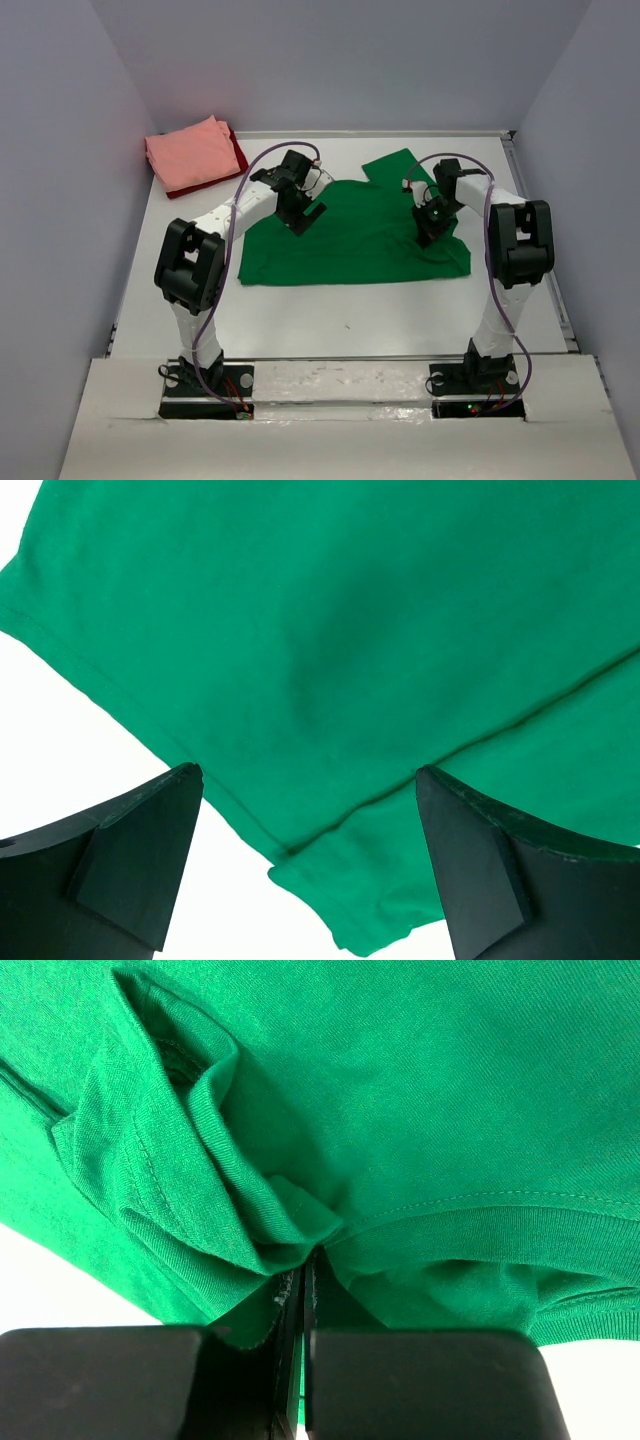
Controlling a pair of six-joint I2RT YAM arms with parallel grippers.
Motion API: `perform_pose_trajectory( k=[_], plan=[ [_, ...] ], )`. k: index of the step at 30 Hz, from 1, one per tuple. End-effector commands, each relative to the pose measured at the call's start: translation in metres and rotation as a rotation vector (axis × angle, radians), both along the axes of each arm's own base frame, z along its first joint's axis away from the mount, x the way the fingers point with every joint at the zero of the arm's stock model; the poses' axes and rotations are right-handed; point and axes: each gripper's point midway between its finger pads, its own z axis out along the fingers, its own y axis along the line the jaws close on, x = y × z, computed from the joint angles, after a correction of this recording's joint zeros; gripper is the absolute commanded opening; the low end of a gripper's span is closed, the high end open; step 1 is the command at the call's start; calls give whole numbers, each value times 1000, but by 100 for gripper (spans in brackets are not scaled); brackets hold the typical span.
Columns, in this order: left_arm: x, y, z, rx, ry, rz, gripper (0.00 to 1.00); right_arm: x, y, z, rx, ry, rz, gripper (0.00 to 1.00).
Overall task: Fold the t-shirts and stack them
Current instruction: Fold the flattened tshirt in 1/3 of the way
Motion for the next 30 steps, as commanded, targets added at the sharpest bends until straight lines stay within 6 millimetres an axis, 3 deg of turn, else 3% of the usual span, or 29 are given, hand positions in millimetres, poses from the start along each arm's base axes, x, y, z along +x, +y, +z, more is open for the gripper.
perform_pose_trajectory(
  k=[1,10,14,30],
  plan=[
    [-4,-1,22,-27,-27,-14,99,10,-1,20,10,-67,-4,0],
    [-4,-6,23,-29,-26,-23,99,24,-8,66,-30,-195,-24,0],
    [-4,-9,23,-30,-21,-33,99,23,-12,75,-50,-218,-31,0],
    [-11,-11,21,-28,-10,-53,99,22,-32,61,-161,-229,-57,0]
  ],
)
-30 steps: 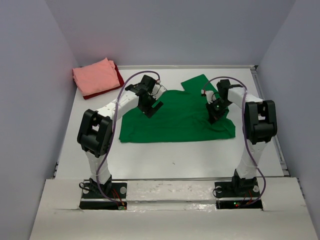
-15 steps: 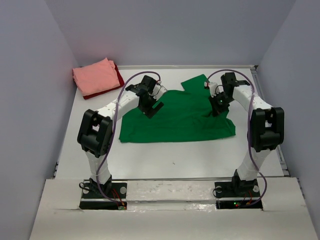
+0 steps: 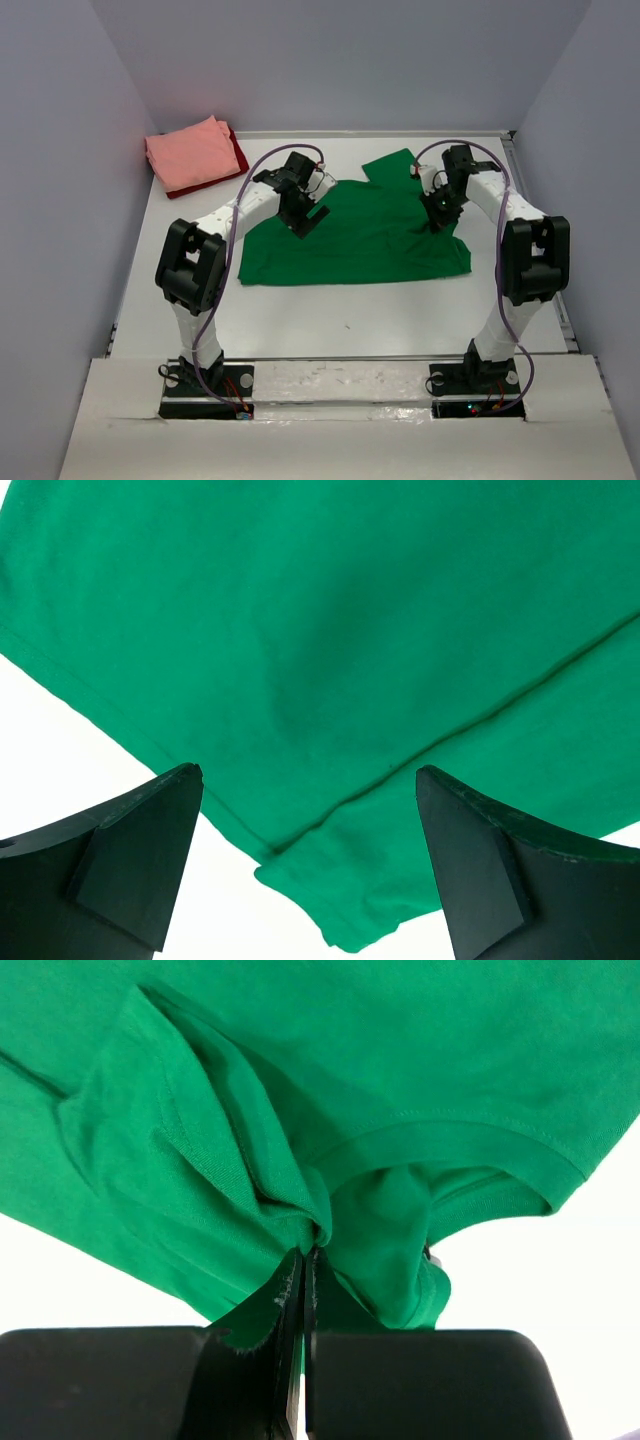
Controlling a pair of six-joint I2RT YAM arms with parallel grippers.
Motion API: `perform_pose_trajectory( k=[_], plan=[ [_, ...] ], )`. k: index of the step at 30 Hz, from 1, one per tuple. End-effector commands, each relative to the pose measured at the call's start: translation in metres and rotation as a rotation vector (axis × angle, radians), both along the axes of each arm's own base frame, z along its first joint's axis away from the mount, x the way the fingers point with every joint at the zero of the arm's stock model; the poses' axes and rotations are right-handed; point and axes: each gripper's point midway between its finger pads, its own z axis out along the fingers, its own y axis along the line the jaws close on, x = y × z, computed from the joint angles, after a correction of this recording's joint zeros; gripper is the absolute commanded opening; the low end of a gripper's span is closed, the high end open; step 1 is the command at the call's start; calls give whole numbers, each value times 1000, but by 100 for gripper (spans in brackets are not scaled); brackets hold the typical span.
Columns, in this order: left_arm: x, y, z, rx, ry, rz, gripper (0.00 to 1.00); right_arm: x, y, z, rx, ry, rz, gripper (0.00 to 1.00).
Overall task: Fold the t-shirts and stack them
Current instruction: Fold the flattened tshirt in 1/3 of the way
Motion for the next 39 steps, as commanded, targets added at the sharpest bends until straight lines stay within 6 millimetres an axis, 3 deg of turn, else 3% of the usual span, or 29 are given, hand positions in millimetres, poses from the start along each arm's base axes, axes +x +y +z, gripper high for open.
perform_pose_trajectory(
  k=[1,7,18,19,21,22,24,25,28,33,39],
  plan=[
    [-2,-4,24,-27,-36,-24,99,7,-14,3,-64,-53,-37,0],
    [-4,-3,23,-26,-33,-26,99,16,-23,-9,-111,-80,-59,0],
    [-8,-2,19,-21,-23,-31,99,28,-13,-31,-82,-69,-51,0],
    [-9,-3,20,-22,-25,-33,99,28,-12,-36,-77,-56,-54,4],
    [-9,-1,20,-21,-25,-33,99,28,-11,-42,-75,-37,-57,22],
    [-10,0,21,-20,-27,-31,99,27,-12,-45,-77,-28,-57,36],
    [-12,1,18,-16,-24,-31,99,27,-13,-49,-82,-21,-60,50],
    [-12,2,20,-17,-29,-31,99,28,-13,-48,-84,-24,-59,63],
    [-12,1,20,-17,-29,-31,99,33,-13,-42,-88,-45,-59,84],
    [-10,-1,23,-22,-29,-34,99,47,-14,-17,-91,-90,-56,98],
    [-11,-1,24,-24,-30,-34,99,61,-17,4,-110,-144,-58,99]
  ],
)
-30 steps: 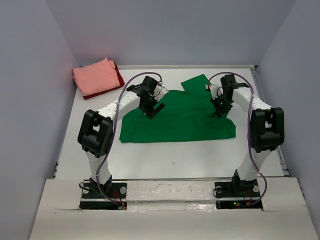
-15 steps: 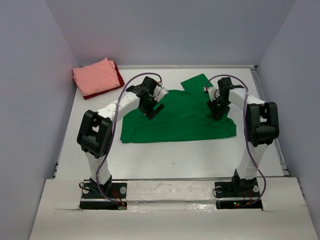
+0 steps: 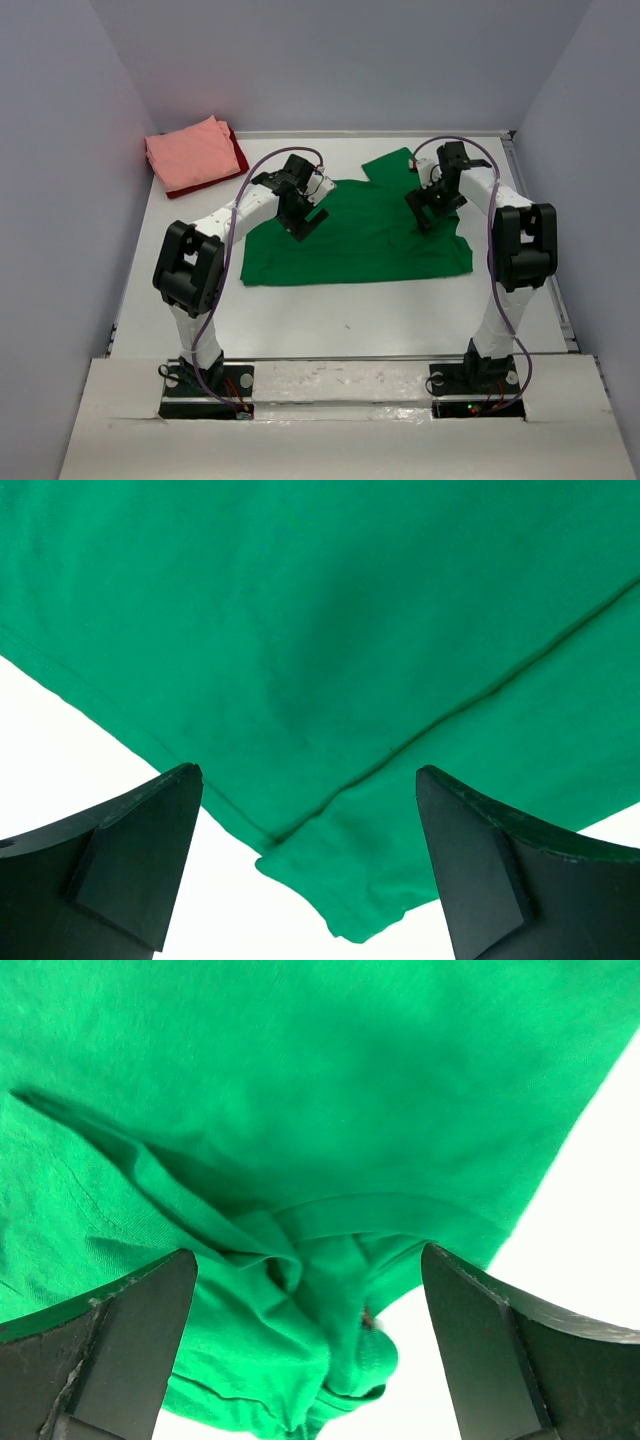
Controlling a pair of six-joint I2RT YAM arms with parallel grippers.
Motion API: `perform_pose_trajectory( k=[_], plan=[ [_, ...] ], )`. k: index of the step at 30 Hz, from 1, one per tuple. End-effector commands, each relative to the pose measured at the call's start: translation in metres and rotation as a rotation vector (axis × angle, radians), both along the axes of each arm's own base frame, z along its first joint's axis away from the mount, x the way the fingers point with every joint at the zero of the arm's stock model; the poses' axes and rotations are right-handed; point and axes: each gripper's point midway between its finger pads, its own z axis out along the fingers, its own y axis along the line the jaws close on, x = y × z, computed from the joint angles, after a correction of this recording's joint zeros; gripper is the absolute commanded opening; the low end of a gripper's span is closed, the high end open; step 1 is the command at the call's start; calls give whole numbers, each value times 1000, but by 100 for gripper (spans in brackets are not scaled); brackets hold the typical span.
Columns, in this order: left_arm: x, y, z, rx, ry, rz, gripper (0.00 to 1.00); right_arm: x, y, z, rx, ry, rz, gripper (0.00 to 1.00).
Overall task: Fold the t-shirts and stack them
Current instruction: Fold the flattened tshirt in 1/3 of the way
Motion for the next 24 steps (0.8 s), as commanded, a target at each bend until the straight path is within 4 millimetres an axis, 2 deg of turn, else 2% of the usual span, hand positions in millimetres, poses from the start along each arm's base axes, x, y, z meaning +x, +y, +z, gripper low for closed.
perform_pose_trajectory(
  k=[1,5,12,20,24],
  plan=[
    [-2,-3,25,-29,-42,-21,99,19,-3,33,-22,-89,1,99],
    [-3,-3,26,-31,-44,-21,99,22,-4,33,-33,-90,1,100],
    [-3,-3,23,-26,-38,-26,99,14,-9,21,-57,-61,6,100],
    [0,-8,24,-29,-33,-30,99,10,-14,38,-81,-93,1,100],
    [-1,-9,23,-27,-30,-36,99,1,-19,31,-105,-70,1,100]
  ],
)
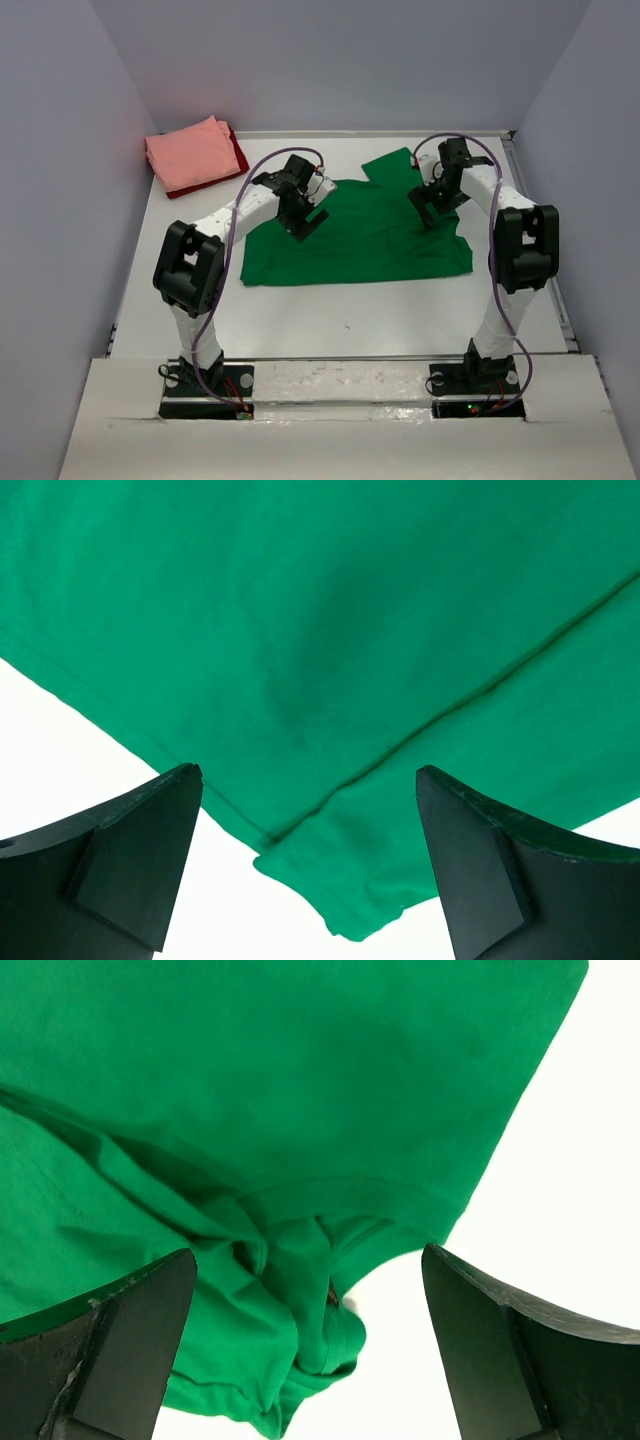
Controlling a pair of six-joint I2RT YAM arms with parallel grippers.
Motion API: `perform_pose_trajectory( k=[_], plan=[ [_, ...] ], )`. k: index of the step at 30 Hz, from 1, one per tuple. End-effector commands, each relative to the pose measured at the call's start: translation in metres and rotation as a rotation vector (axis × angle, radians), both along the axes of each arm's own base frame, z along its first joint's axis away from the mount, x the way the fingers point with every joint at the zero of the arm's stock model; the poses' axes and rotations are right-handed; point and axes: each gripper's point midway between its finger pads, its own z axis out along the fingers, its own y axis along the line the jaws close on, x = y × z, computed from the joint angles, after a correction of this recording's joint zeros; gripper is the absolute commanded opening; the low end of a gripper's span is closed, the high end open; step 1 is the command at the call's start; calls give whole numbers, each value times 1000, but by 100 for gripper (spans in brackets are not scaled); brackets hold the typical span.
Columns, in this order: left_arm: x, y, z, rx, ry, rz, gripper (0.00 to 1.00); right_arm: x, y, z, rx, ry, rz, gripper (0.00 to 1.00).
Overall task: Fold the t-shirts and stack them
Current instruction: Fold the flattened tshirt in 1/3 of the way
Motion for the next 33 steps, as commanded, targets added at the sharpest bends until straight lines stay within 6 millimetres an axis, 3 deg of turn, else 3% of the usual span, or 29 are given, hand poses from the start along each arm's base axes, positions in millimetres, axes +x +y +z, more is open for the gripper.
perform_pose_trajectory(
  k=[1,12,24,33],
  plan=[
    [1,-9,23,-31,-35,-32,99,-9,-7,16,-41,-34,4,100],
    [-1,-9,20,-30,-30,-38,99,-13,-8,2,-41,-15,-3,100],
    [-6,-5,17,-16,-24,-35,99,6,3,-31,-14,14,11,100],
    [-6,-3,12,-6,-11,-32,99,24,9,-38,-14,-5,21,100]
  ],
)
